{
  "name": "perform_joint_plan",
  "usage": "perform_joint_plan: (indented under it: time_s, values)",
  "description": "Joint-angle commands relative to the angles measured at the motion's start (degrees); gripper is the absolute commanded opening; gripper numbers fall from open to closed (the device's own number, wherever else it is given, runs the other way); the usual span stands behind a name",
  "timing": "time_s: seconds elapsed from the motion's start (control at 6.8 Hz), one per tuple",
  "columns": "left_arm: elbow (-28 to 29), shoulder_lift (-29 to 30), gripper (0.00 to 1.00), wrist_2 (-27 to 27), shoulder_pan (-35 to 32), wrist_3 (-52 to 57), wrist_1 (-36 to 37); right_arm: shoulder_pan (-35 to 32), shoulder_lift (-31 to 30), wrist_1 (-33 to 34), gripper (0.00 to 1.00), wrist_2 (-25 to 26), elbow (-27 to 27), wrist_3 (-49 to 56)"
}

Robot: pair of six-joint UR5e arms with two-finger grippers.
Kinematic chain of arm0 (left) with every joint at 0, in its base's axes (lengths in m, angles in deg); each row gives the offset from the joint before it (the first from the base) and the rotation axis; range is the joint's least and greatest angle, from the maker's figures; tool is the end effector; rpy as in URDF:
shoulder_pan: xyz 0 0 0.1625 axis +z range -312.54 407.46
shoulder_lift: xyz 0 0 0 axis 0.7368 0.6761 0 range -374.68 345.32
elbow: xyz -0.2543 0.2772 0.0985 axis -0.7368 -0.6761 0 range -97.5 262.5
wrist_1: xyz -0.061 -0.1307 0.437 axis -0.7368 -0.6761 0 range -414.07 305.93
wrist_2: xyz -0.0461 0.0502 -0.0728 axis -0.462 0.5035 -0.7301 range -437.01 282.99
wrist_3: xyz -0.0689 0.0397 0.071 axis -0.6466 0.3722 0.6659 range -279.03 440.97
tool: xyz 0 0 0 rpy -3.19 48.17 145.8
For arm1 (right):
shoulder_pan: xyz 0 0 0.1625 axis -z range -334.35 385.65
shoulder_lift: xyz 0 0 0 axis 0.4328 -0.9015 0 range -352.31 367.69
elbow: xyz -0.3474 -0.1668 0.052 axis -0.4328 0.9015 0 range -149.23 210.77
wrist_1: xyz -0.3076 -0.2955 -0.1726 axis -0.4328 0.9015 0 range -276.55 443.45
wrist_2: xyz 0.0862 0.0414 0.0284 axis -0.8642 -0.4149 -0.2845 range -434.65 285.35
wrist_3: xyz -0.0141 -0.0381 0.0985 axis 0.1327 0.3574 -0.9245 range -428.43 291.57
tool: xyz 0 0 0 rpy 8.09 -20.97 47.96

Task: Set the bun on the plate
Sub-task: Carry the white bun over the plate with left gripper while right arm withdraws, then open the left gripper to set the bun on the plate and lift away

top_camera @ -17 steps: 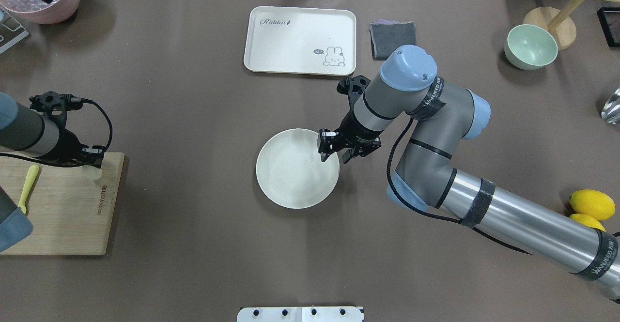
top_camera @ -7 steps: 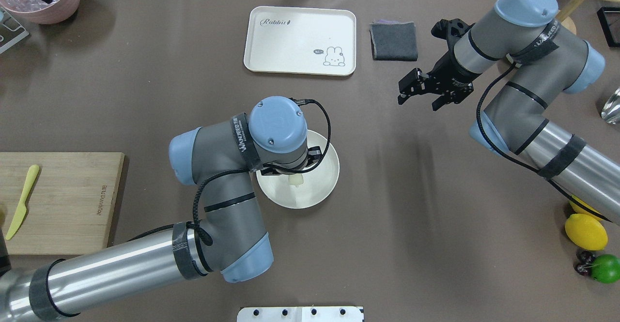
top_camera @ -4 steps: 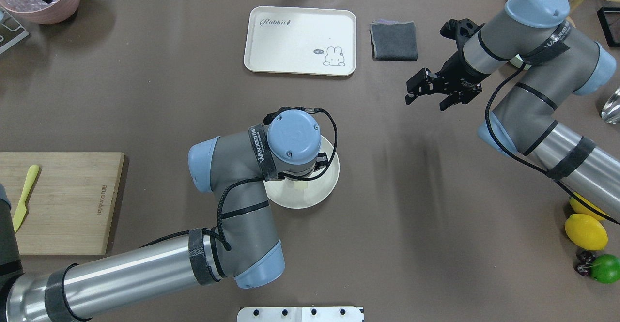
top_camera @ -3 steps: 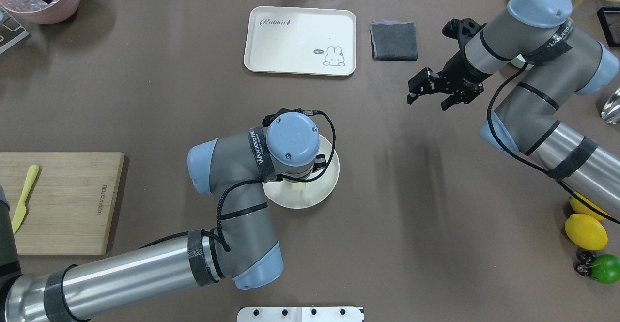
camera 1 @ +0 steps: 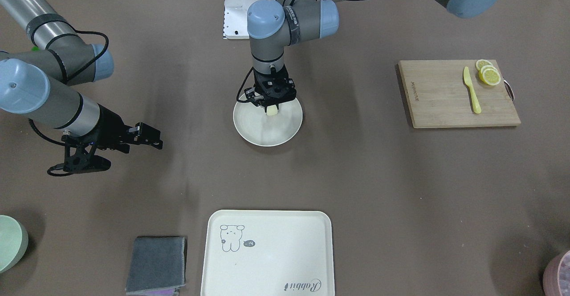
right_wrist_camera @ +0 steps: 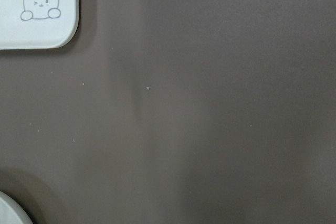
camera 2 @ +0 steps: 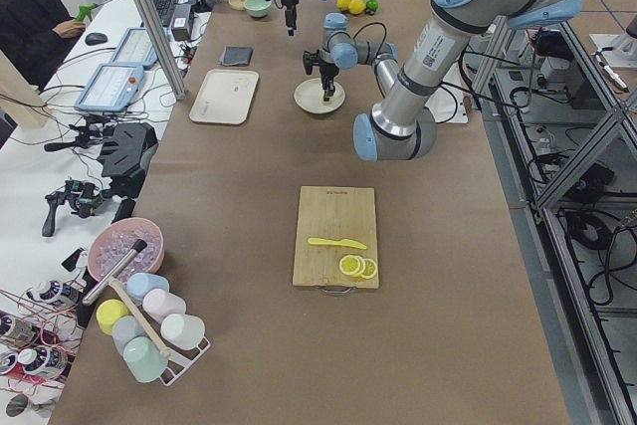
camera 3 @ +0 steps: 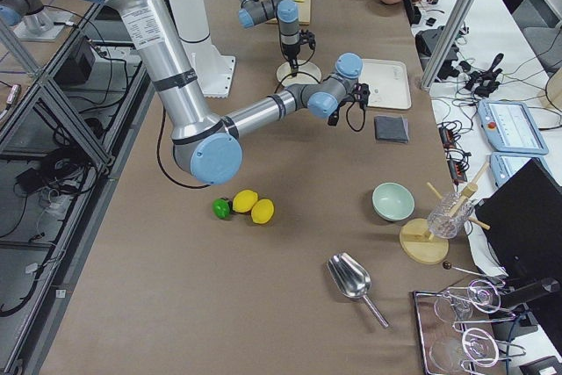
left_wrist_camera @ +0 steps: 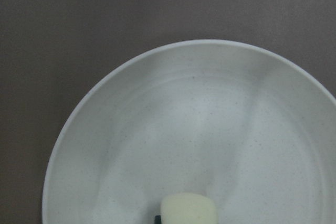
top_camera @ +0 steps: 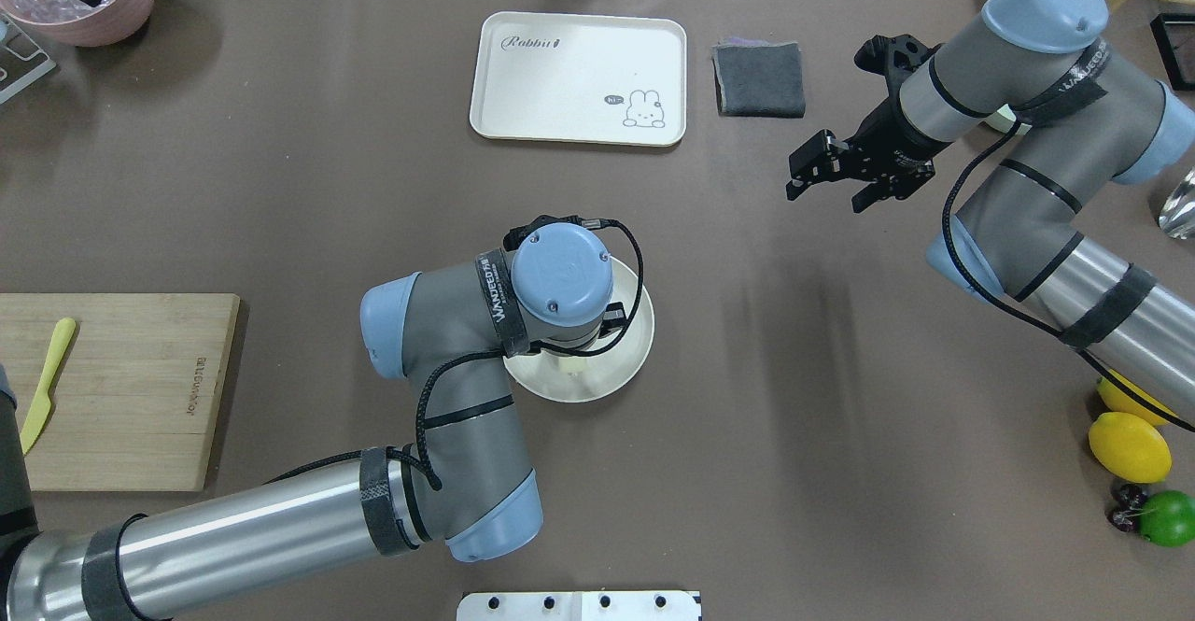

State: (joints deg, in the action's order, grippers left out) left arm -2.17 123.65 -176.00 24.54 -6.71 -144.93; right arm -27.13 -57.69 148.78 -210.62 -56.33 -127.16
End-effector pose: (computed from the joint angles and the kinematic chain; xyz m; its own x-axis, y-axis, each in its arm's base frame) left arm 0.6522 -0.4024 0.1275 0.6752 -0.2420 -0.6968 0.2578 0.9625 -0.0845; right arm -0.3745 -0.5866 0.3319 0.4804 0.0360 0.8763 0.0128 0.9988 -0.0481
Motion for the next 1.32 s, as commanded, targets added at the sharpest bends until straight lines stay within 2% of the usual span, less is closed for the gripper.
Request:
perform_joint_plan:
  time_s: [0.0,0.29,0.44,0.59,0.74,0.88,1.03,1.18]
  values:
    - [-0.1,-0.1,0.75,0.0,0.0,0.2,0.1,0.1,0.2,0.1,0.99,0.0,0.0,-0.1]
    - [-1.7,0.0,0.97,0.1,-0.4,0.2,0.2,0.1,0.3,0.0,0.99,-0.1,-0.2,-0.1]
    - [-6.1,-0.8,0.97,-0.4,-3.1,1.0,0.7,-2.2,-0.3,0.6,0.99,-0.1,-2.0,0.0]
    - [-11.3,-5.4,0.98,-0.6,-4.8,6.1,1.5,-5.9,-3.1,0.7,0.99,-0.9,-4.3,2.3]
    - [-20.0,-12.9,0.98,-1.5,-8.0,13.0,3.4,-9.1,-5.2,0.8,1.0,-2.1,-3.9,7.9]
    - [-23.1,-18.6,0.98,-8.1,-14.6,23.0,4.2,-12.7,-8.4,1.5,1.0,-2.4,-4.0,14.2]
    - [-23.3,-23.4,0.98,-13.0,-22.9,32.7,4.2,-16.4,-12.2,3.4,1.0,-2.5,-4.0,22.7]
    - [-24.7,-30.1,0.98,-20.7,-32.7,46.1,4.3,-22.0,-16.8,5.5,1.0,-3.3,-4.4,34.0]
